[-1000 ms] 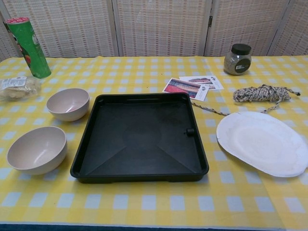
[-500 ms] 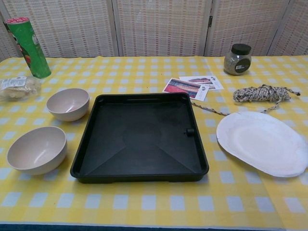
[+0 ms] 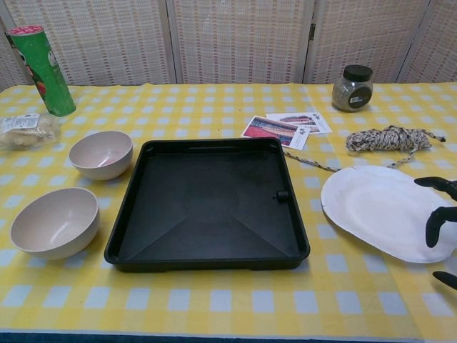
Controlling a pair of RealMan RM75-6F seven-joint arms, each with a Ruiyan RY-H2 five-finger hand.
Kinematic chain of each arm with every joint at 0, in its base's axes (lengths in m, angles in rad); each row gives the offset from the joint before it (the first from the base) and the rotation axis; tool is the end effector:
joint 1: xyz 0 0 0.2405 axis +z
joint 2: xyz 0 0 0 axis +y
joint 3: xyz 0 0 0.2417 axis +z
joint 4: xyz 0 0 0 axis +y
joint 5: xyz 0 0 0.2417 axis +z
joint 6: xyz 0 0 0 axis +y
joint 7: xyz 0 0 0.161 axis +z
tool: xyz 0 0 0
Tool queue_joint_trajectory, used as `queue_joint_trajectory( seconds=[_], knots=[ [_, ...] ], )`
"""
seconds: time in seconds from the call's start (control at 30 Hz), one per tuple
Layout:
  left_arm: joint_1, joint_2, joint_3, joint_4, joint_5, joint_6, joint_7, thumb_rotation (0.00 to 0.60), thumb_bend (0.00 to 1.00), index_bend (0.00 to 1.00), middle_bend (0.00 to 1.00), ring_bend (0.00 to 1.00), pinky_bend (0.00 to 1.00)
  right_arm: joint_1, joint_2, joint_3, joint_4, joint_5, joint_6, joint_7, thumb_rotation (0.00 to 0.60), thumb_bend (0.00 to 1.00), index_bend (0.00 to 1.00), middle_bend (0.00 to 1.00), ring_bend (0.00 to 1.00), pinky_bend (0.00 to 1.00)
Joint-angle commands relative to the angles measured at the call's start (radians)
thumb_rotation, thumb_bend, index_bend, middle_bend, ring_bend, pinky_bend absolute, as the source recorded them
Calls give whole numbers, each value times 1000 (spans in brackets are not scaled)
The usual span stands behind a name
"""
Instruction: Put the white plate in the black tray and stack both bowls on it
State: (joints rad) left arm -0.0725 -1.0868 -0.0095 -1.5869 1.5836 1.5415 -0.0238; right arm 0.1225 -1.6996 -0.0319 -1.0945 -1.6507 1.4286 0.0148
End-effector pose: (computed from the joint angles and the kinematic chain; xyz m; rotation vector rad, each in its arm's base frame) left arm -0.3098 0.1862 0.1335 -1.4486 -0.8403 -0.9247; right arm -0.2963 -0.1887 -0.0485 1.6077 -0.9662 0.9889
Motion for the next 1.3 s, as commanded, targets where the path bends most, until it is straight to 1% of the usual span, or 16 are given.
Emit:
queue_joint_trajectory(
  seconds=[0.03, 0.27, 0.57, 0.77, 0.87, 1.0, 1.13, 1.3],
  knots=[
    [1, 1, -1, -1, 0, 3, 0, 600, 271, 0, 0, 0, 0, 6, -7, 3, 5, 4, -6, -4, 600, 286, 539, 91, 84, 0],
    [3, 5, -1, -3, 0, 5, -6, 600, 271, 0, 0, 0, 0, 18, -18, 9, 15, 16, -19, -7, 600, 306, 539, 91, 87, 0],
    [3, 5, 2, -5, 4, 2, -3, 600, 271, 0, 0, 0, 0, 25, -26, 1, 31, 29, -38, 2, 600, 306, 539, 92, 85, 0],
    [3, 4, 1, -6, 3, 2, 1, 600, 270, 0, 0, 0, 0, 34, -39, 6, 49, 40, -51, 2, 600, 307, 539, 92, 86, 0],
    [3, 4, 0, -5, 1, 1, 1, 600, 270, 0, 0, 0, 0, 41, -51, 11, 64, 45, -59, 3, 600, 327, 539, 96, 87, 0],
    [2, 4, -2, -3, -3, -1, 0, 600, 271, 0, 0, 0, 0, 50, -64, 15, 83, 51, -67, 3, 600, 381, 541, 101, 89, 0],
    [3, 4, -3, -2, -3, 0, -1, 600, 271, 0, 0, 0, 0, 55, -73, 20, 97, 57, -71, 0, 600, 437, 568, 111, 91, 0],
    [3, 3, -3, 0, -2, 1, -1, 600, 271, 0, 0, 0, 0, 58, -78, 23, 104, 61, -66, 9, 600, 466, 614, 140, 104, 0]
  ],
)
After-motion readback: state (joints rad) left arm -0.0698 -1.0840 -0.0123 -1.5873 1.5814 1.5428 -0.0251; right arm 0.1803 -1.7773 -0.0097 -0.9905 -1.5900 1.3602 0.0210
